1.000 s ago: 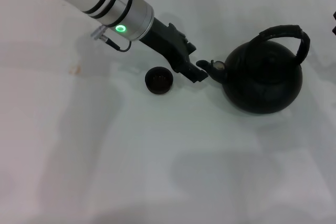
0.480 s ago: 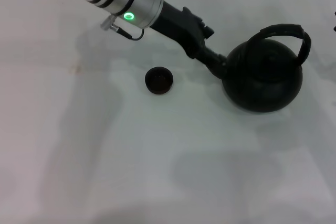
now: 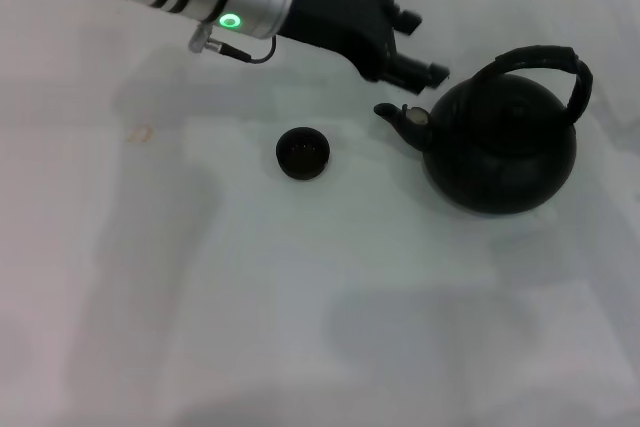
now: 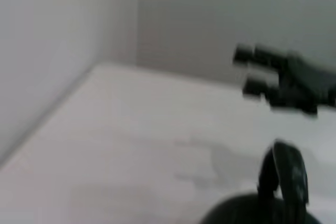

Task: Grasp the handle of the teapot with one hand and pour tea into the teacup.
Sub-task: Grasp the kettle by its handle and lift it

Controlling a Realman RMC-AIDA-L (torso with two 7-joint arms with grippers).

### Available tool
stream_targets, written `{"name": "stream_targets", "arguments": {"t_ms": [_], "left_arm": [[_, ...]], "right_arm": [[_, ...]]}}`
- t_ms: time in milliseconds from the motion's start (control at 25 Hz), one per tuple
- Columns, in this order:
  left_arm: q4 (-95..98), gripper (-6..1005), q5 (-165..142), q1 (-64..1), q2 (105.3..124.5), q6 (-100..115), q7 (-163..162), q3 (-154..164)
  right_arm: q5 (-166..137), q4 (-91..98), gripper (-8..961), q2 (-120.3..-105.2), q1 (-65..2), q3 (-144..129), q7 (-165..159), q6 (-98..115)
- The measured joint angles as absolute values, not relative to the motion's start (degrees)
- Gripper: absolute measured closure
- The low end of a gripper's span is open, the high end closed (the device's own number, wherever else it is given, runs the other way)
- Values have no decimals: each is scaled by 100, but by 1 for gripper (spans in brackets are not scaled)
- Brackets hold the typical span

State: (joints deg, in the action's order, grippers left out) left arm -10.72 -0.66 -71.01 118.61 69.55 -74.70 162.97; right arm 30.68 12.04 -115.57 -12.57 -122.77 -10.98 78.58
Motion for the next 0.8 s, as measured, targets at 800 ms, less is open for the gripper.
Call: {"name": "stream_targets", "arguments": {"t_ms": [800], "left_arm": [[-371,193,4955,-4163,11897,7249,-3911,16249]], "right_arm": [[3129,1238,81,-11579,-1096,-12114,-1314,8780]]}}
